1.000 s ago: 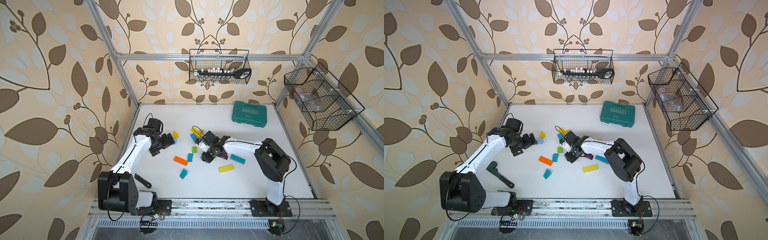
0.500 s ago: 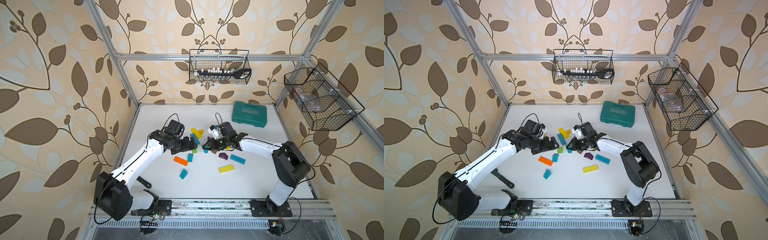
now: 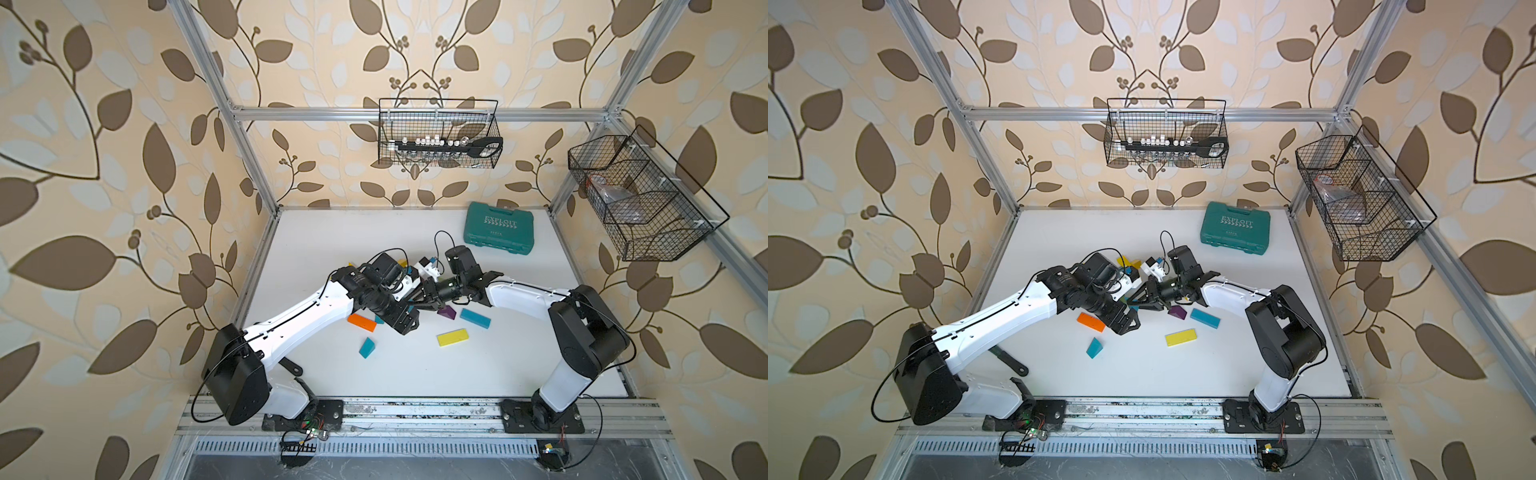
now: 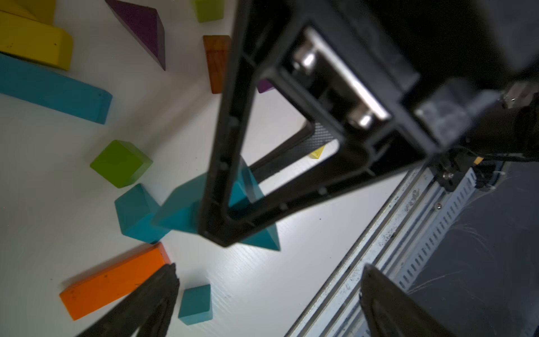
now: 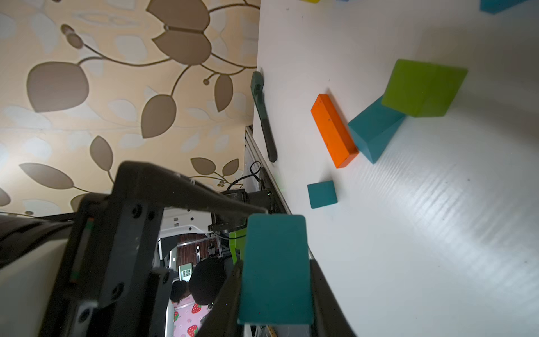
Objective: Assemble a small pinwheel with building blocks
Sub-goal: Pick up the building block from the center of the board.
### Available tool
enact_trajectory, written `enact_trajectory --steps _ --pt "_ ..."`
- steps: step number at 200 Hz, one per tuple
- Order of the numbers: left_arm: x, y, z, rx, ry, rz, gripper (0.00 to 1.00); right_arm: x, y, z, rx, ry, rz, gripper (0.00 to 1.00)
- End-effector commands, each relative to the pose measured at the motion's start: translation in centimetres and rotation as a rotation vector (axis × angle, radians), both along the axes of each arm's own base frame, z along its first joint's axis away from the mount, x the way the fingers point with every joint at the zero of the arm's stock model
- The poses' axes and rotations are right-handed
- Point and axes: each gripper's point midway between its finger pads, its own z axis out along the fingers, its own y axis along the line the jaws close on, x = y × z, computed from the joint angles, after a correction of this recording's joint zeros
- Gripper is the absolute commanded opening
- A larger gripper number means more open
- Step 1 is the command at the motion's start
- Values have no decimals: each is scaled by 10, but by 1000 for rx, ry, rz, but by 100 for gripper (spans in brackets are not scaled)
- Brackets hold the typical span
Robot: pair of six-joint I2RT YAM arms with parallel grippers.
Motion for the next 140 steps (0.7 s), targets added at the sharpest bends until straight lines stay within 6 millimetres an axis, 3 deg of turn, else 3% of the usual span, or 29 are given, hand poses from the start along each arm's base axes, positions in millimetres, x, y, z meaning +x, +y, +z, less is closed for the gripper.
enact_trajectory --steps 1,7,57,140 --pt "18 1 16 41 -126 -61 97 -16 -1 16 75 13 57 7" --pt "21 -1 8 63 -116 -73 96 -17 -1 16 81 20 62 7" --pt "32 -19 2 64 -106 -129 83 -20 -1 19 103 22 82 7" --pt "37 -15 -6 109 -104 -116 55 -15 -3 11 96 47 75 9"
